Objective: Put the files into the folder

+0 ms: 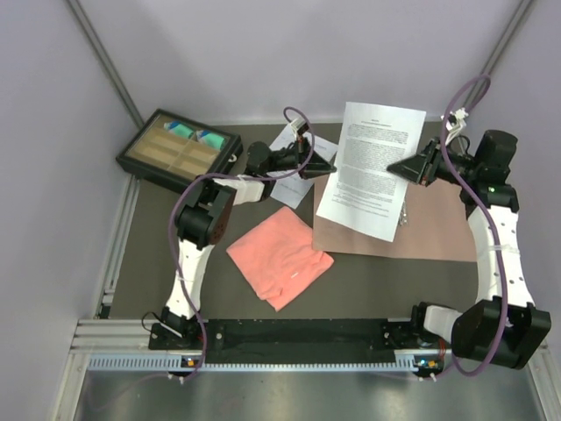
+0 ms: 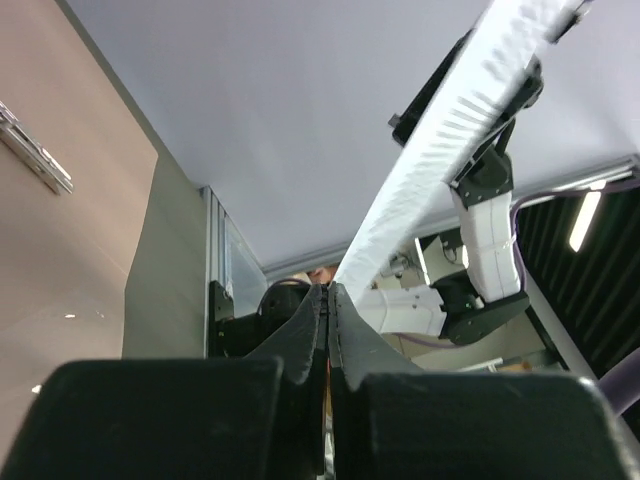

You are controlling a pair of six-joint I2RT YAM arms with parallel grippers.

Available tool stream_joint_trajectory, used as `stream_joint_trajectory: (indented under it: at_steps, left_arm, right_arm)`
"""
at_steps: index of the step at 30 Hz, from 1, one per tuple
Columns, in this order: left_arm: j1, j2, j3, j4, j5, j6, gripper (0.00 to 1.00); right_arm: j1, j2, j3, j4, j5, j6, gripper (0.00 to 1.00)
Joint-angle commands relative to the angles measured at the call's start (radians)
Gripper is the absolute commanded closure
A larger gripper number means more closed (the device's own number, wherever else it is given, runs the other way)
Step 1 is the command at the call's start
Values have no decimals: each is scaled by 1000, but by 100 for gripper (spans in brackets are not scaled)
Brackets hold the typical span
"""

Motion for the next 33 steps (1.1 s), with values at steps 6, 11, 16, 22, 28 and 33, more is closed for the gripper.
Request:
stream_joint_trajectory:
  at_steps: [6,11,16,22,28,33]
  left_arm:
    - [18,-203,-113,273,-95,149,100]
    - [21,-237,-139,228,-135,177,100]
    - [16,-229,-136,282,-158,128,100]
    - [7,-255,-155,265,-202,114,100]
    - [-5,-306,-236,230,-308,121,100]
    - [-36,-319,-258,233,-364,105,100]
  right_arm:
    - [-3,-74,-152,249,91,221,61]
    - [-3,-121,-181,240,155,232,59]
    - [-1,-134,-221,284,226,270,63]
    - [13,-160,-291,437,263,362,54]
    - [22,-156,-321,482,275,410,51]
    - [26,-148,-324,476,292,402,62]
